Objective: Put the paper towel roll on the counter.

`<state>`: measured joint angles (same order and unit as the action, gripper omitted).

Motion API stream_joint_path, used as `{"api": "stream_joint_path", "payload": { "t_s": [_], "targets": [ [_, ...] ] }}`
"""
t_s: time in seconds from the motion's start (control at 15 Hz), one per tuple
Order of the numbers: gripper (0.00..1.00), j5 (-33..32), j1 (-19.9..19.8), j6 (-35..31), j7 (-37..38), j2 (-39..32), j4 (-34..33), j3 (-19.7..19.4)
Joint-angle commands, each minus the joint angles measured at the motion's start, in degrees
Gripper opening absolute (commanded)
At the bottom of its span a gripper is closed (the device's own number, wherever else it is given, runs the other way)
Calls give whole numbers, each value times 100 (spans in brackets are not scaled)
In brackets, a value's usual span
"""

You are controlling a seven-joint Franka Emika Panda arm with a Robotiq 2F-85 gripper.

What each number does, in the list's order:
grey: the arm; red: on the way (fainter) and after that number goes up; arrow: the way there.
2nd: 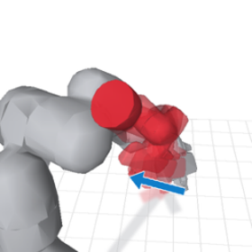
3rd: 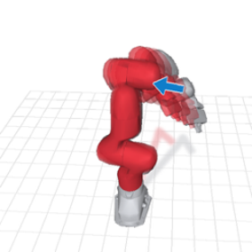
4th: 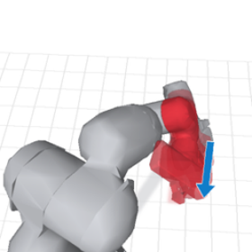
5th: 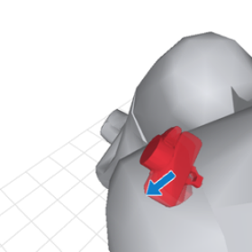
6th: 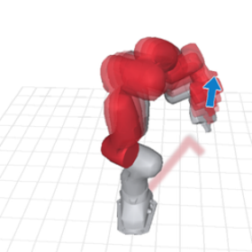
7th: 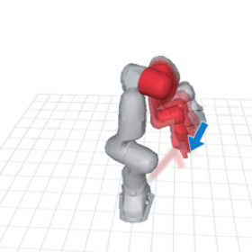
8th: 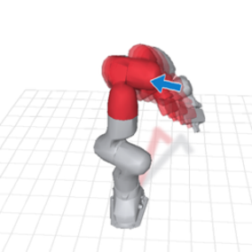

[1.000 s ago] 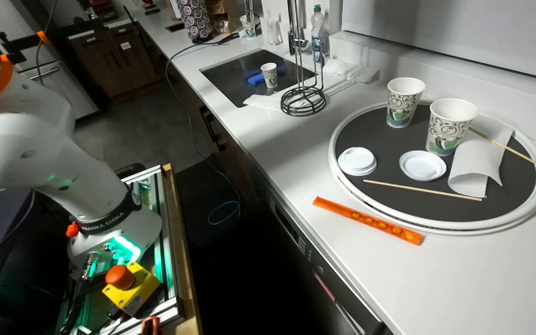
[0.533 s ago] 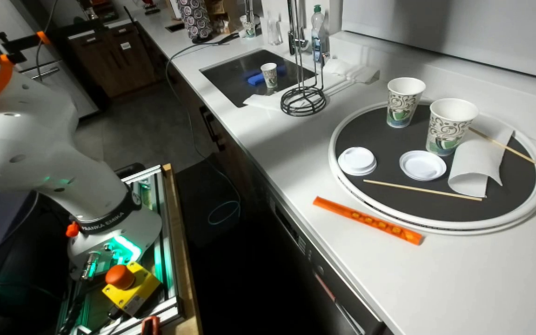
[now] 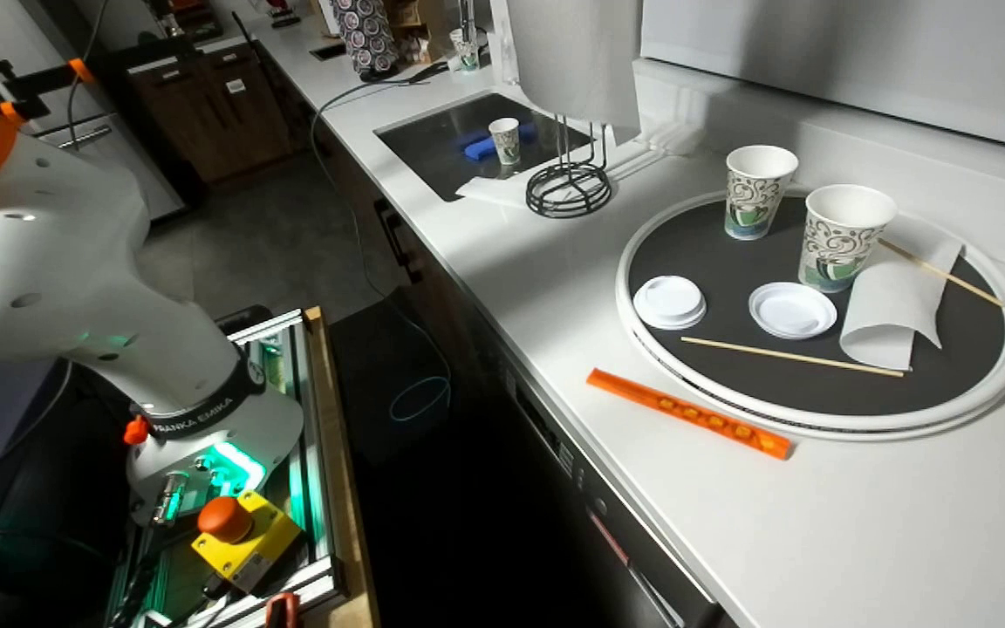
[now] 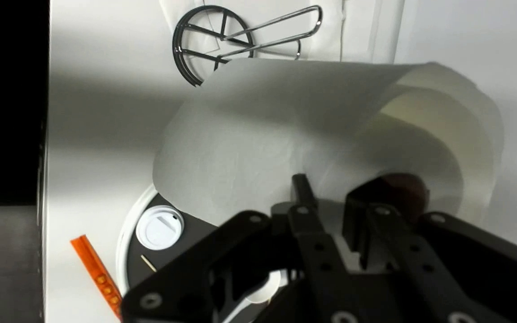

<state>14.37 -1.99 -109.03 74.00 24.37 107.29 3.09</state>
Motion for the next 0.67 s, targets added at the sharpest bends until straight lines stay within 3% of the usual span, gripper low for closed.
{"api": "stream_joint_path", "payload": {
  "t_s": [0.0,0.2,0.4,0.6],
  "targets": [
    [5,241,-57,-907,723,575,1445,307],
    [5,219,-14,-1700,1461,642,2383,649],
    [5,40,-77,-2049,2588,703,3104,998],
    [5,79,-34,-2167,3443,763,3620,1077]
  ]
}}
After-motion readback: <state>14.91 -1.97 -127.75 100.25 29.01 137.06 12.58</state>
